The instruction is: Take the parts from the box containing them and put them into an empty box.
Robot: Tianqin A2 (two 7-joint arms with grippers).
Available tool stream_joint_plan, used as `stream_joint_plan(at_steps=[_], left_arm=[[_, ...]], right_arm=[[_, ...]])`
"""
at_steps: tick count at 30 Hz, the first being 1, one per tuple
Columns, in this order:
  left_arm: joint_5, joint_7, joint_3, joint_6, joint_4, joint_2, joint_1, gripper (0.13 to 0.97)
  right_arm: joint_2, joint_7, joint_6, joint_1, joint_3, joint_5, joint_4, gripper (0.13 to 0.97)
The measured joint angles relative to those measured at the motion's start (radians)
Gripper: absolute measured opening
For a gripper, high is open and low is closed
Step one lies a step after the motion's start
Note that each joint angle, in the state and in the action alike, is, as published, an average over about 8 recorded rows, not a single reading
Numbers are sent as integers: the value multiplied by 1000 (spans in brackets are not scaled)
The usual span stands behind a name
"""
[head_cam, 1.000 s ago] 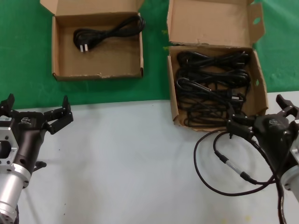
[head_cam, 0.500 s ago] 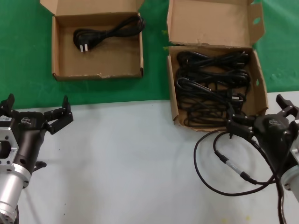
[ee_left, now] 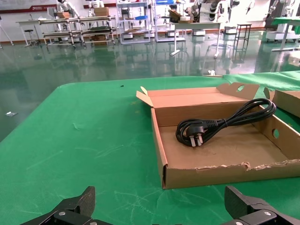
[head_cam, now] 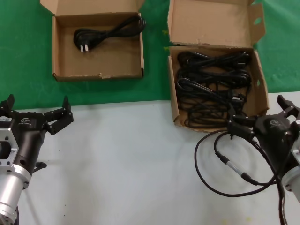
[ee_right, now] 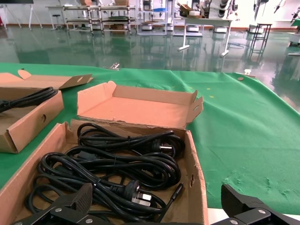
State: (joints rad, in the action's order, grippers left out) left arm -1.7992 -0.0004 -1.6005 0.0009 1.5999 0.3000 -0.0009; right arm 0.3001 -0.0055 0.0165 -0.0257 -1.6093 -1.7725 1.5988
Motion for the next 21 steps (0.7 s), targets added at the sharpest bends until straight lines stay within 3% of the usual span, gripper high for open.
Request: stream_joint_plan(at_steps=[21], left_arm=[[0, 0, 0, 0, 0, 0, 0, 966]], right_arm=[[0, 0, 0, 0, 0, 0, 0, 966]])
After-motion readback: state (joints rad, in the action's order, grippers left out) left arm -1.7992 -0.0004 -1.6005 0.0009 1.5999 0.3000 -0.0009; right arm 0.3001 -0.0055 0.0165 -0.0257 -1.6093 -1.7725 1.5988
